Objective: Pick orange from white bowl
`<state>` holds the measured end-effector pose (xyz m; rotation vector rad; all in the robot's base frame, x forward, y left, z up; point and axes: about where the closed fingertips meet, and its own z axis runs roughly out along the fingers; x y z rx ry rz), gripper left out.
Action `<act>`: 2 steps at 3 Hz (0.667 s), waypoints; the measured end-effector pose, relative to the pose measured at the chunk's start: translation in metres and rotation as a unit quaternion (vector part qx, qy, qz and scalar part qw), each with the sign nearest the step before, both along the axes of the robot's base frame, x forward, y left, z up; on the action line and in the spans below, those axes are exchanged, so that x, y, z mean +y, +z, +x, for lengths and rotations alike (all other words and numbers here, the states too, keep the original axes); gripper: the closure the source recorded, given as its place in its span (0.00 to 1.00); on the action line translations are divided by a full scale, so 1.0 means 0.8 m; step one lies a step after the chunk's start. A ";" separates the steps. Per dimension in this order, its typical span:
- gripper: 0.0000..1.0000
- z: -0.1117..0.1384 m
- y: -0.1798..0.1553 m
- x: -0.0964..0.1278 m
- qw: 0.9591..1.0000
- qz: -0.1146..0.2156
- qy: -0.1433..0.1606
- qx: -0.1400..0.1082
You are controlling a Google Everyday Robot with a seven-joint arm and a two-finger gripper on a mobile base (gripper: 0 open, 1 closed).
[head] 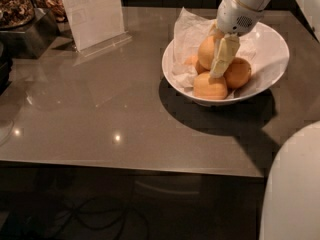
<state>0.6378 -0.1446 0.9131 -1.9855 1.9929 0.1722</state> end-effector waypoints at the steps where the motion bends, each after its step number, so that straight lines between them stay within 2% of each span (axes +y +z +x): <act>1: 1.00 0.007 0.037 0.018 0.999 0.017 0.021 -0.044; 2: 1.00 0.011 0.056 0.006 0.997 0.051 0.003 -0.060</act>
Offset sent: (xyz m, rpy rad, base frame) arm 0.0041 -0.0209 0.0683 0.1851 -0.1270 -0.0440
